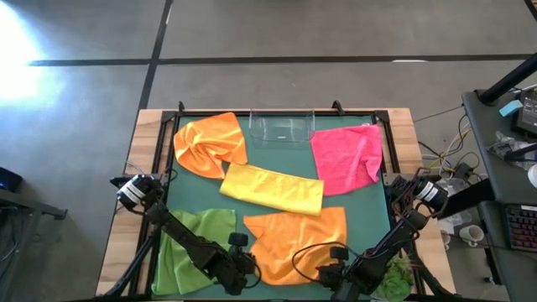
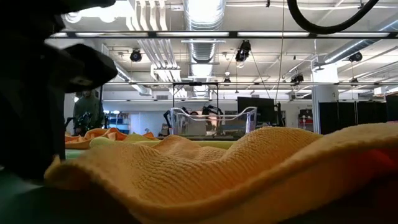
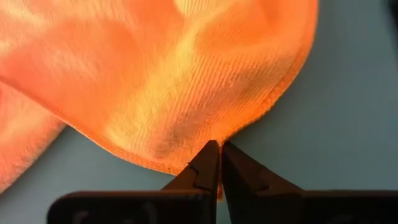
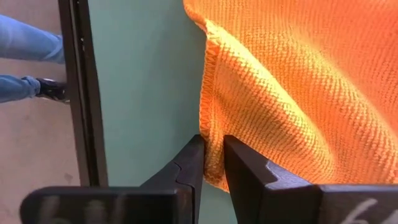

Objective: Fold microfiber towels
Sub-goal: Fold the bottom orange microfiber towel

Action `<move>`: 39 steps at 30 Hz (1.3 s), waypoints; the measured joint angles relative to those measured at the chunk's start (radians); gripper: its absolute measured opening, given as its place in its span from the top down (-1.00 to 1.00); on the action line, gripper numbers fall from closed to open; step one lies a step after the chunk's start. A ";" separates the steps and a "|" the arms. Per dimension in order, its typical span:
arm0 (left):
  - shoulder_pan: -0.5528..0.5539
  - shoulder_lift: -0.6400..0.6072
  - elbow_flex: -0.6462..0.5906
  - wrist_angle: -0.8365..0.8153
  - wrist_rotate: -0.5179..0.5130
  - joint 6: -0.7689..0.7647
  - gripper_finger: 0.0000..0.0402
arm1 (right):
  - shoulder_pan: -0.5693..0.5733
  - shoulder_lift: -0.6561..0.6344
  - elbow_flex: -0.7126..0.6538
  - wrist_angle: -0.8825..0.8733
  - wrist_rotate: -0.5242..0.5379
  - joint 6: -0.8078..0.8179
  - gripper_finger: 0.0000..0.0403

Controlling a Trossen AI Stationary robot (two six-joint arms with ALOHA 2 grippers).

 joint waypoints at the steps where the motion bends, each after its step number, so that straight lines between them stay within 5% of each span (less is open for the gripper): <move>1: 0.000 -0.005 0.007 0.001 0.005 -0.013 0.99 | 0.002 0.000 0.005 -0.003 0.000 0.000 0.74; 9: -0.002 -0.014 0.023 0.003 0.065 -0.087 1.00 | 0.021 -0.002 0.020 -0.014 -0.007 0.000 0.94; 21: -0.009 -0.027 0.133 -0.004 0.317 -0.170 1.00 | 0.056 -0.064 0.097 -0.105 -0.026 0.042 0.96; 31: -0.020 -0.081 0.235 -0.336 0.300 -0.274 1.00 | 0.091 -0.066 0.212 -0.420 0.044 0.194 0.96; 39: -0.031 -0.126 0.236 -0.366 0.317 -0.401 1.00 | 0.114 -0.071 0.302 -0.491 0.055 0.276 0.96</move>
